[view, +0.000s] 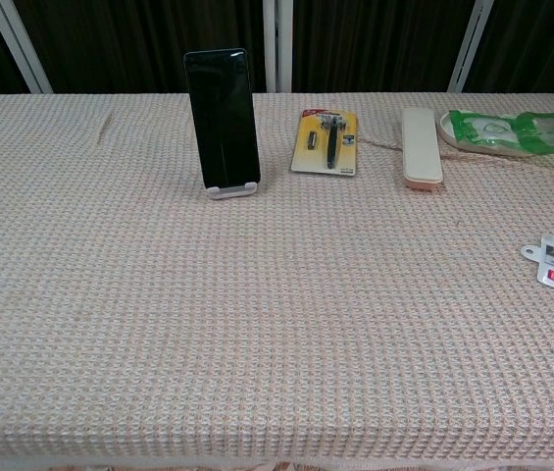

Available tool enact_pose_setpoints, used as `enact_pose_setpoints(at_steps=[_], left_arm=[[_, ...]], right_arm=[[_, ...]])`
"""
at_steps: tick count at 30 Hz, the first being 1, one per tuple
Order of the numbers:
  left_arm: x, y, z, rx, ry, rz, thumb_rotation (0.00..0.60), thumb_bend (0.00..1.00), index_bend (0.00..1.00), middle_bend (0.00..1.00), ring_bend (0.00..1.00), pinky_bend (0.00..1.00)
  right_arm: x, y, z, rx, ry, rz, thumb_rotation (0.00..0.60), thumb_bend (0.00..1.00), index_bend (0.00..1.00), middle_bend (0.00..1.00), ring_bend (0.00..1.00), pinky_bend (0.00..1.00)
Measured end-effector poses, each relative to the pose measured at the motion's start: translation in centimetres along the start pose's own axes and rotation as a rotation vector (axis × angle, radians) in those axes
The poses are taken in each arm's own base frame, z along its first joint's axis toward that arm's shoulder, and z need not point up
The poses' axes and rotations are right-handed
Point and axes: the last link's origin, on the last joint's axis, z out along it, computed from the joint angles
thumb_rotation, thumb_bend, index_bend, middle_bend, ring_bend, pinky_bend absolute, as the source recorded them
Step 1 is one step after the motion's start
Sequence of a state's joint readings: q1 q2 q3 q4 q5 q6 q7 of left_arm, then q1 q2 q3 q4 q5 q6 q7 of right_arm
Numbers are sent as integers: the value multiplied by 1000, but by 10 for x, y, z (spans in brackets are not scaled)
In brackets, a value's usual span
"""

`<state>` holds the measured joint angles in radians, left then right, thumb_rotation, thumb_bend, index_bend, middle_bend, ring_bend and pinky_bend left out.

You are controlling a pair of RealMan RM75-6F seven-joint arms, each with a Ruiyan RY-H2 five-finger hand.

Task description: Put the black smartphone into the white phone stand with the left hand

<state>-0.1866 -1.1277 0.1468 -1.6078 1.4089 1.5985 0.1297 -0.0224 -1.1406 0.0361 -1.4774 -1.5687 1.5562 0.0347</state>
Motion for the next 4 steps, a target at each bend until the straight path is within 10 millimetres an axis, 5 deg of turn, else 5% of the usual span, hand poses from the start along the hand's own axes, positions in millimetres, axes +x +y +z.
enact_pose_setpoints(at_steps=[4], left_arm=[[-14,-16,-32,-2,-10,-4,170,0,16,23,50,196]], right_arm=[[-1,-9,4,32,8,4,600,176,0,0,0,0]])
